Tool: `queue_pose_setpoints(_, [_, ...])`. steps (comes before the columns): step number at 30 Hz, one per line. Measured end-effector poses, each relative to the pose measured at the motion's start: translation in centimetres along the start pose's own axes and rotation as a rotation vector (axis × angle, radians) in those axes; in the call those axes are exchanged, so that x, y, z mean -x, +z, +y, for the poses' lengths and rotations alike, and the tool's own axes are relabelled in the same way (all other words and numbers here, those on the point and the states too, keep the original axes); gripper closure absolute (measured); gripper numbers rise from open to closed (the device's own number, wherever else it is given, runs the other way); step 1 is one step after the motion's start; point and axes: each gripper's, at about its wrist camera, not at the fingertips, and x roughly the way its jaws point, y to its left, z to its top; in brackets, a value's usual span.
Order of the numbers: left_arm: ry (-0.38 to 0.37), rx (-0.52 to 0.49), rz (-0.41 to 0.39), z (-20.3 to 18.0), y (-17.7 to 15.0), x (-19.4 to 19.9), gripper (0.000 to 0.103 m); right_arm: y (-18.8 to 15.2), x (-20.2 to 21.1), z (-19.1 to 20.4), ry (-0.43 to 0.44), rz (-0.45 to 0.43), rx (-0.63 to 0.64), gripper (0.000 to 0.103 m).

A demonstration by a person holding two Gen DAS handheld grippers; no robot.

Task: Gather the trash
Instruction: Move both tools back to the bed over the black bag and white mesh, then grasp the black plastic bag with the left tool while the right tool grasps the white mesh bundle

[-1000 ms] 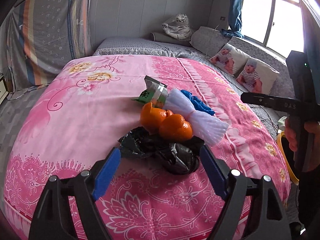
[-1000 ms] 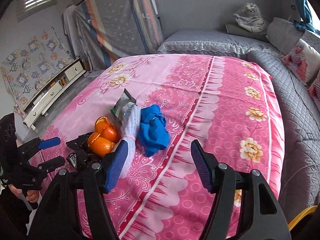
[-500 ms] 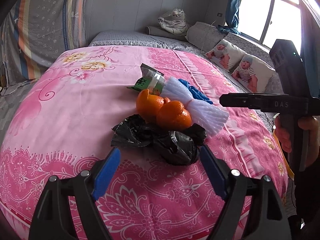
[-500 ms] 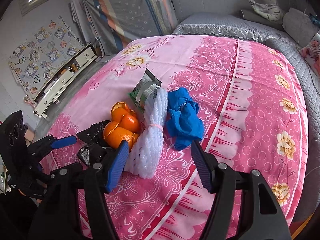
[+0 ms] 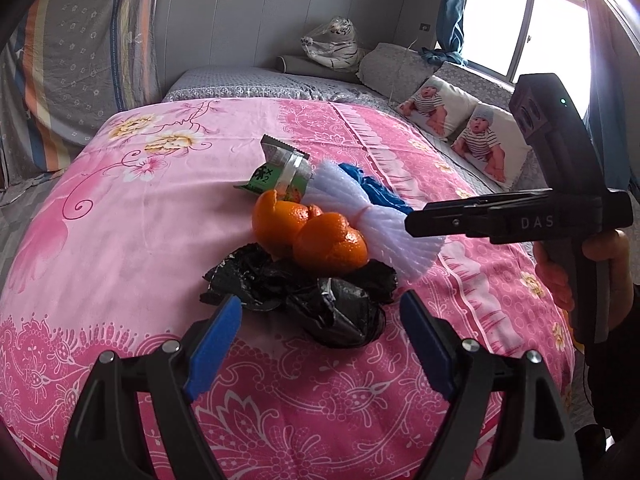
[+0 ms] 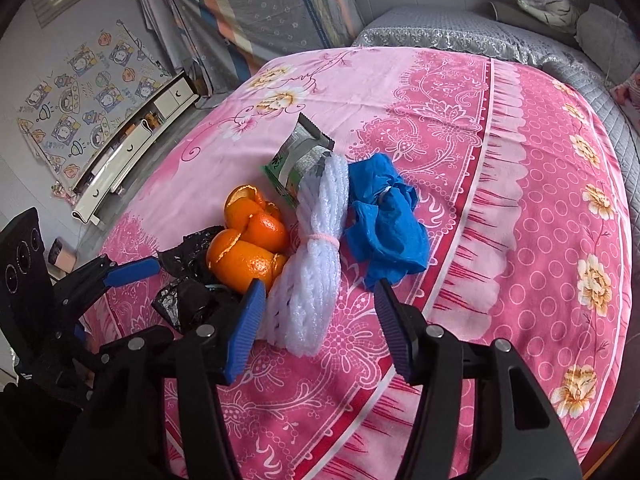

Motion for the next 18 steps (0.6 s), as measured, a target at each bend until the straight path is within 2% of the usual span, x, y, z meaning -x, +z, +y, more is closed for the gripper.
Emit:
queue_pose_setpoints(5, [-0.03,-0.02,0.004,-0.2,0.3,-0.7,0.025,-0.1,-0.7,-0.5,0.024,0.038,-0.028,0.049])
queue_pose_setpoints(12, [-0.031,-0.019,0.064,0.0,0.3,-2.7,0.025,-0.1,-2.1,-1.3,0.035,0.08,-0.064,0.049])
queue_pose_setpoints(17, [-0.032,-0.008,0.078,0.2,0.4,-3.3,0.029,0.0,-2.9,-1.2,0.041,0.098,-0.061,0.049])
queue_pose_setpoints(18, [-0.03,-0.007,0.08,0.2,0.4,-3.4,0.033,0.0,-3.1,-1.2,0.043,0.102,-0.059,0.052])
